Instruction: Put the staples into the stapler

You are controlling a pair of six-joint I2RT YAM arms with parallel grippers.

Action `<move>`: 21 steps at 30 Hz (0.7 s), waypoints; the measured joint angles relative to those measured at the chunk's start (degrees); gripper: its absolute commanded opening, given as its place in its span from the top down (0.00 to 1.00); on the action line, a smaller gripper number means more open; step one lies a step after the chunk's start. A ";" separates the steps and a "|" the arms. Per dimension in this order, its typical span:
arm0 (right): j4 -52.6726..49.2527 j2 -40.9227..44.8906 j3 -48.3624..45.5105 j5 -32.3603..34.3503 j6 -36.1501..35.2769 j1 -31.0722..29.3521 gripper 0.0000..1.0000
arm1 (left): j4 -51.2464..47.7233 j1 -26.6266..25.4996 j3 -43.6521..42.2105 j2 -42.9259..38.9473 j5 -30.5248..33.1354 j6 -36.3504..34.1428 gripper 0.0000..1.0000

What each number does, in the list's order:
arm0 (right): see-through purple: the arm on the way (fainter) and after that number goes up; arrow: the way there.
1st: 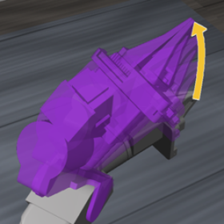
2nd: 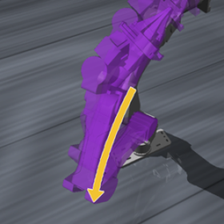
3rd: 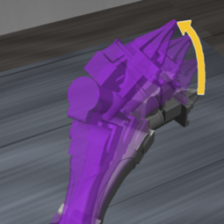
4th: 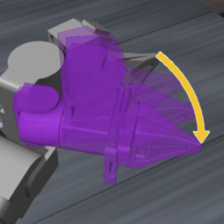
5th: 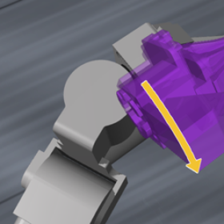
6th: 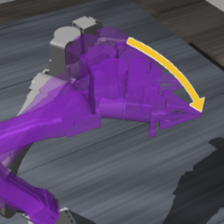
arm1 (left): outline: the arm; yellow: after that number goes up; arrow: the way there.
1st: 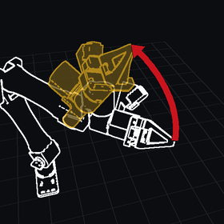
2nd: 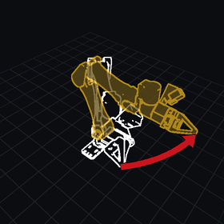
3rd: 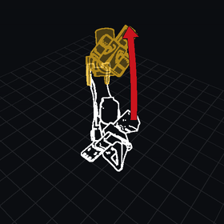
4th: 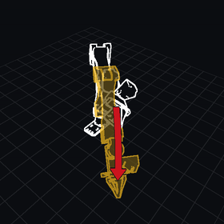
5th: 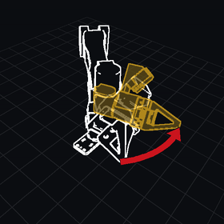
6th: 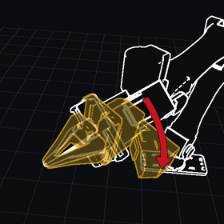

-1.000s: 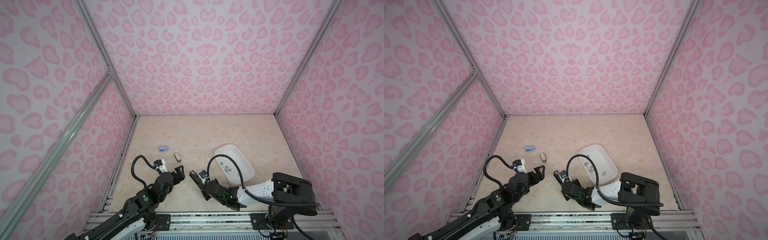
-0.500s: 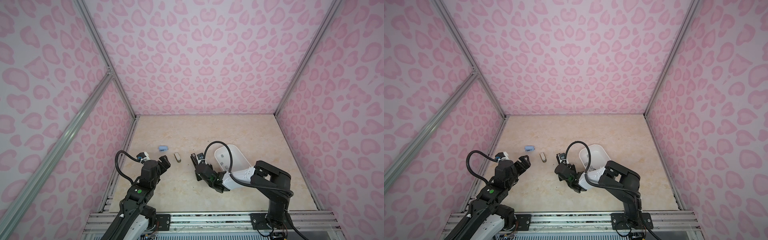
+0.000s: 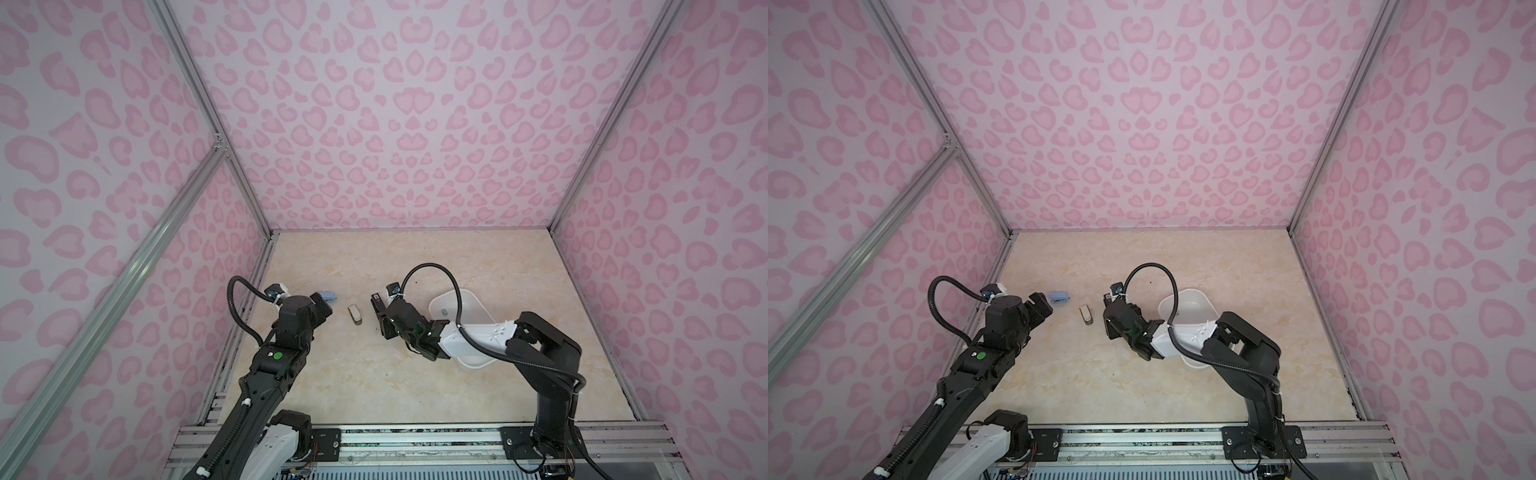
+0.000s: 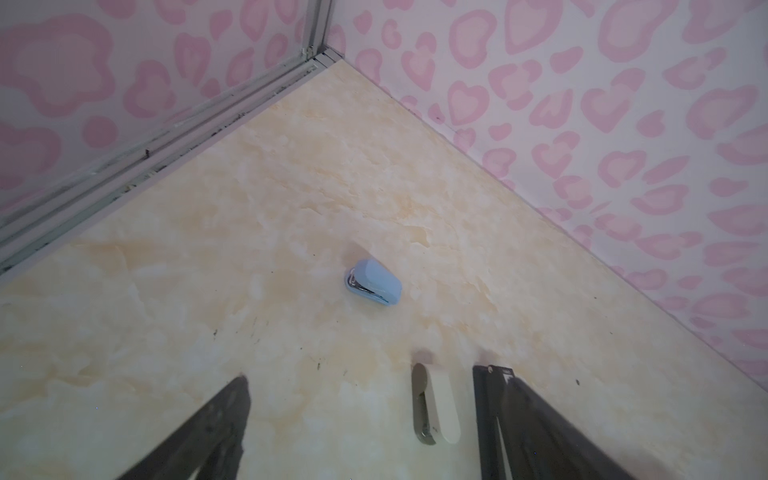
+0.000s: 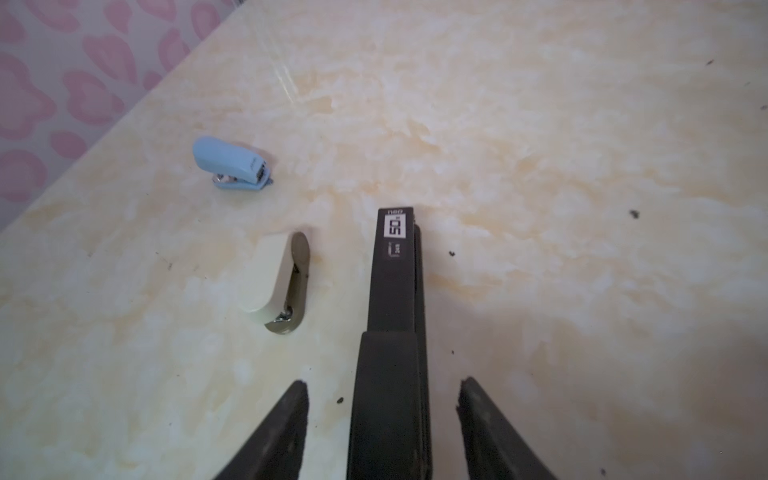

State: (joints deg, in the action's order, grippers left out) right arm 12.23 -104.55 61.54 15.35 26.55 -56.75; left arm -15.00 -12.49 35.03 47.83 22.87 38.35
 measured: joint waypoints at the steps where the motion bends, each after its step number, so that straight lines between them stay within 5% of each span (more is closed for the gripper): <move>1: -0.46 3.76 -1.64 0.98 -0.66 0.00 0.26 | 0.33 0.00 -0.02 0.35 1.29 -1.95 0.04; 2: -0.79 7.13 -3.13 1.97 -0.72 0.07 0.08 | 0.85 0.00 -0.07 0.55 2.49 -3.23 0.04; 3: -1.42 10.97 -4.68 3.63 -1.18 0.15 0.02 | 2.14 0.00 -0.42 0.72 4.17 -4.72 0.04; 8: -6.40 27.17 -8.90 15.13 -3.32 2.64 0.02 | 15.43 0.02 -8.63 3.65 9.60 -15.67 0.04; 15: -5.14 43.52 -22.99 18.86 -10.03 25.79 0.02 | 32.04 1.03 -10.14 26.21 15.39 -28.72 0.01; 21: 0.92 40.22 -34.62 12.83 -16.55 47.50 0.02 | 45.46 3.48 -12.50 28.44 11.89 -34.32 0.01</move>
State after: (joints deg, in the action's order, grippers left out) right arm 13.15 -64.34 26.92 28.18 10.00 -9.26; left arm 30.46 -9.02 22.52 76.27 34.76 4.03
